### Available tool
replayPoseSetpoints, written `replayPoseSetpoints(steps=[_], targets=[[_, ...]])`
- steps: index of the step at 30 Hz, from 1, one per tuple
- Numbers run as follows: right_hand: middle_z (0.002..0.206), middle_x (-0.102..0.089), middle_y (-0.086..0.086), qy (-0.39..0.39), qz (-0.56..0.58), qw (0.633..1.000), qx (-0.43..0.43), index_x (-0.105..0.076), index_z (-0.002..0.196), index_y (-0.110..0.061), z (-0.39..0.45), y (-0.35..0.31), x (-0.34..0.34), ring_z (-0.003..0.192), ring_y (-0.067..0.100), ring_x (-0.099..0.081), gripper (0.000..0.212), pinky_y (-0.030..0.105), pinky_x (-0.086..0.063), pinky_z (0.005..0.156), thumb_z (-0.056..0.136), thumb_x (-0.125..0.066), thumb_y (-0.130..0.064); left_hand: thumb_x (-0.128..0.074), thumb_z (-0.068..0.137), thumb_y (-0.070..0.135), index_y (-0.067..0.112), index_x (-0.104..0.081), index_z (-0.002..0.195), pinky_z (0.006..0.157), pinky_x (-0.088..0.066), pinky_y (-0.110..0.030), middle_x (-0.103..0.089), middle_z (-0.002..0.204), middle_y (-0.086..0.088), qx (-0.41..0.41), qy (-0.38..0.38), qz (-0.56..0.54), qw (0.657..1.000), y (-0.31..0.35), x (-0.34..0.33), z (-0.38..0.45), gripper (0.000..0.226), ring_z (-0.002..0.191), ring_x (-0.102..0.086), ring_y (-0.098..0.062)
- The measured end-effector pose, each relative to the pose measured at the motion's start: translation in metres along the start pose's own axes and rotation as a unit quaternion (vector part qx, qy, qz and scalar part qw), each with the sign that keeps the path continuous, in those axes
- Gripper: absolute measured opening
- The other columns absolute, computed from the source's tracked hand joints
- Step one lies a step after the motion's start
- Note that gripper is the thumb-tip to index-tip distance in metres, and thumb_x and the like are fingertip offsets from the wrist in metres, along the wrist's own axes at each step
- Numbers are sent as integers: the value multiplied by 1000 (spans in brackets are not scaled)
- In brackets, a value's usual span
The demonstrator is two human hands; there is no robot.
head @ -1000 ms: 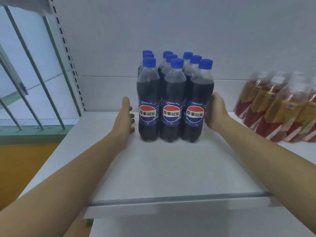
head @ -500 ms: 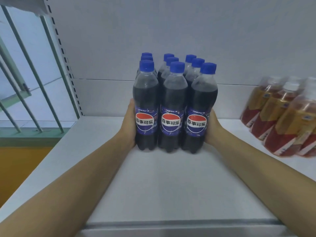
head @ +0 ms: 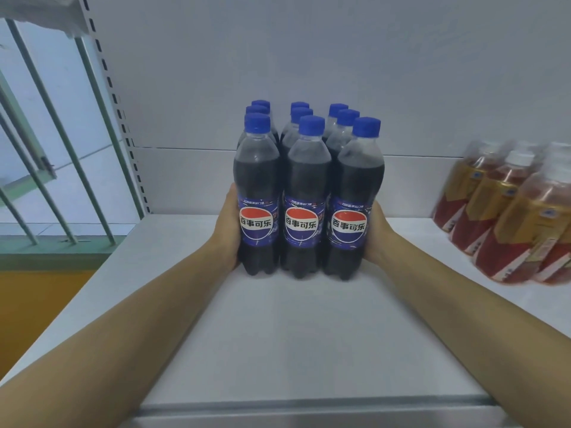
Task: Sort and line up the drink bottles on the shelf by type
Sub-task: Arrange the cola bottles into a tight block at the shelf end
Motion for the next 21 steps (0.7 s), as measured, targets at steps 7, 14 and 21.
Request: replayPoseSetpoints(steps=[7, 14, 21], targets=[[117, -75, -1, -127, -37, 991, 1, -64, 120, -22, -5, -10, 14, 106, 19, -72, 59, 34, -60, 89, 99, -31, -66, -56, 61, 94, 43, -42, 143, 113, -41, -38, -55, 143, 16, -77, -193, 143, 968, 9, 13, -10, 97, 132, -54, -9], [133, -65, 3, -286, -183, 940, -20, -41, 143, -10, -9, 9, 30, 120, 23, -63, 99, 36, -51, 99, 65, -89, -48, -95, 52, 37, 25, -36, 148, 99, -56, -43, -64, 133, 8, -121, -220, 302, 920, 3, 7, -12, 113, 117, -65, -15], [135, -63, 7, -284, -275, 919, 5, -38, 147, -13, -18, 7, 31, 123, 26, -61, 96, 32, -52, 96, 65, -89, -8, -92, 61, 30, 20, -37, 145, 81, -60, -56, -70, 120, 2, -152, -214, 283, 922, 2, 7, -16, 101, 100, -72, -23]])
Point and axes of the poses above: each hand's wrist, its own z-axis towards the middle knuckle, its own x-axis out of the back of the hand, y = z × x, the point moved 7 cm from there along z, towards the middle knuckle
